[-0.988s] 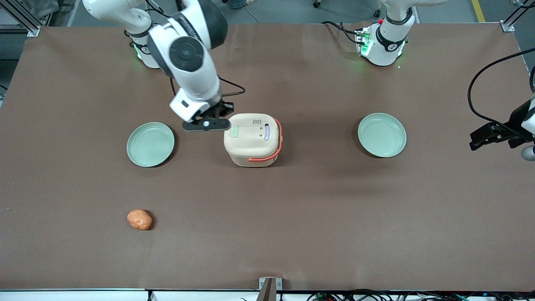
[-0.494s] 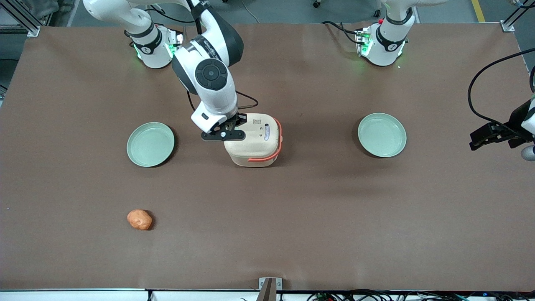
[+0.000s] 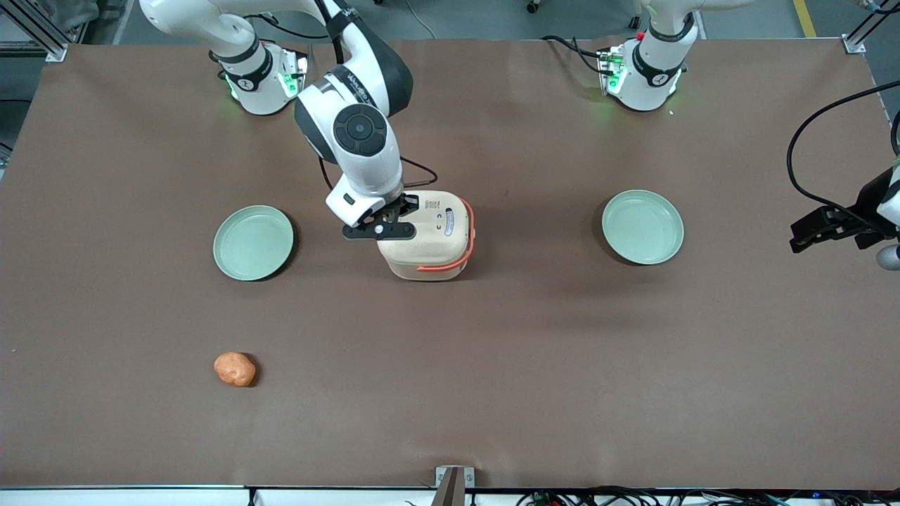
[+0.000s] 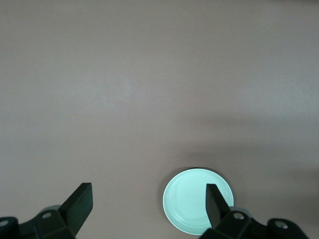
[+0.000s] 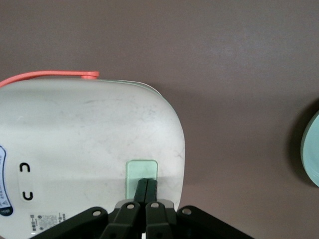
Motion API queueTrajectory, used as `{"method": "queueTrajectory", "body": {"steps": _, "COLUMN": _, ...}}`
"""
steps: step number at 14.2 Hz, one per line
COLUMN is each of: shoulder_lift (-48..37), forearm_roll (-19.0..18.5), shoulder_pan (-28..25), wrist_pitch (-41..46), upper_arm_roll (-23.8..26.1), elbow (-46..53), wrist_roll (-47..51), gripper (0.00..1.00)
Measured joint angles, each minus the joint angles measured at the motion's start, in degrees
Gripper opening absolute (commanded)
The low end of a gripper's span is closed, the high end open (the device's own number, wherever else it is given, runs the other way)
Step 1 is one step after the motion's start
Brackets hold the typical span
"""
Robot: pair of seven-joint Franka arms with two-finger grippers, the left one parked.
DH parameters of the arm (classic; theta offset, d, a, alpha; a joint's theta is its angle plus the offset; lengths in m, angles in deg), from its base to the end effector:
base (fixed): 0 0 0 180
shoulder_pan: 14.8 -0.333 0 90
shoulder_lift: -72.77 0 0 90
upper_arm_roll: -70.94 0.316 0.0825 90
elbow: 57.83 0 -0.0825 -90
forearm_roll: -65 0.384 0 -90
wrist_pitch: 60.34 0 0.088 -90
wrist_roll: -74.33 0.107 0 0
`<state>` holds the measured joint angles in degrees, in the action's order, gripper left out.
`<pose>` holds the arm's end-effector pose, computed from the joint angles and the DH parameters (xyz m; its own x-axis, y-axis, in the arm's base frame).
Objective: Press rice cooker button with right arm
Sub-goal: 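Press down on the rice cooker's green lid button with the right gripper, then lift the right gripper away as the lid pops open, retract it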
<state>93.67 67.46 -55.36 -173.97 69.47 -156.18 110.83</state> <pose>0.4959 0.4082 0.3681 0.9951 0.0255 -0.0956 0.0290 -0.9989 0.0355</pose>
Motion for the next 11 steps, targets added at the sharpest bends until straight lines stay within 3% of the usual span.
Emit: {"method": "queueTrajectory", "body": {"steps": 11, "shoulder_lift": 0.1, "forearm_roll": 0.2, "shoulder_pan": -0.1, "wrist_pitch": 3.0, "upper_arm_roll": -0.6, "elbow": 2.6, "wrist_roll": 0.1, "gripper": 0.05}}
